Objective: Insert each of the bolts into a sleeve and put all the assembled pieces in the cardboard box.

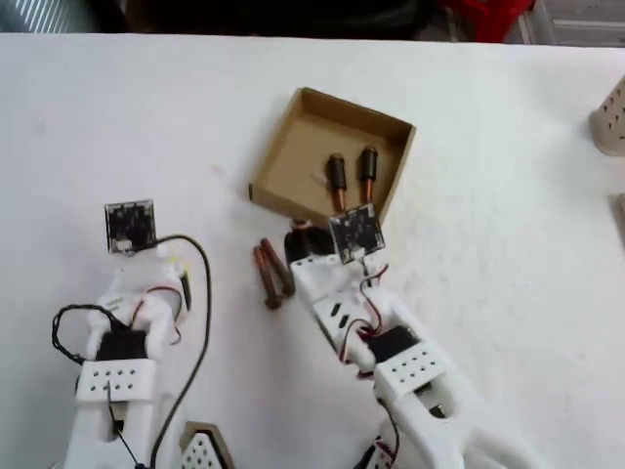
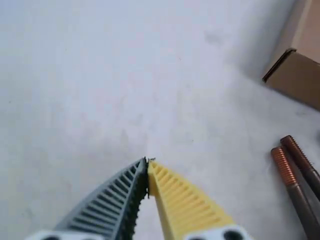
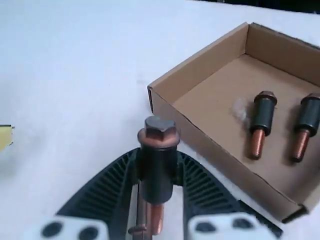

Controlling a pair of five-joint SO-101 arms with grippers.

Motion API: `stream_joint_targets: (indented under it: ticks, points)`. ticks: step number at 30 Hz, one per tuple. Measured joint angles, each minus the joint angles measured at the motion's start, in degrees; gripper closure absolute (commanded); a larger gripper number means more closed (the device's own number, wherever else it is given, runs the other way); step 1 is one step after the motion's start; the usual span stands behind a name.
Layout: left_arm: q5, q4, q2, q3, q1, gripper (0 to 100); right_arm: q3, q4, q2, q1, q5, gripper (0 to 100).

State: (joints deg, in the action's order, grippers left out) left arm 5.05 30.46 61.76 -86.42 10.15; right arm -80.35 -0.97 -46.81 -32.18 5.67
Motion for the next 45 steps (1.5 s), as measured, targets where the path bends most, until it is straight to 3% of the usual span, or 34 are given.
stream_joint_targets:
  ticks: [4, 11, 16, 23, 29, 37, 45]
  points:
    - [-0.09, 1.67, 0.35, 0.0, -0.26, 98, 3.25, -13.45, -5.01, 0.79, 0.0, 98.1]
    - [-4.13, 11.34, 13.27, -2.02, -2.73, 98, 9.32, -16.35, -0.7, 7.3, 0.0, 98.1]
    - [-4.57, 13.27, 25.58, -9.41, -5.63, 98, 17.32, -17.49, 8.09, 11.43, 0.0, 98.1]
    - [-4.66, 21.8, 36.75, -11.16, -6.15, 98, 35.96, -30.33, 22.15, 15.82, 0.0, 98.1]
    - [-4.66, 27.87, 39.47, -10.99, -6.33, 98, 51.34, -38.07, 37.36, 17.23, 0.0, 98.1]
    - [-4.66, 28.31, 39.47, -10.99, -7.74, 98, 69.89, -40.88, 57.49, 18.29, -0.18, 98.1]
    - [-4.66, 28.31, 39.47, -10.99, -8.0, 98, 92.66, -51.87, 76.31, 20.04, -13.54, 98.1]
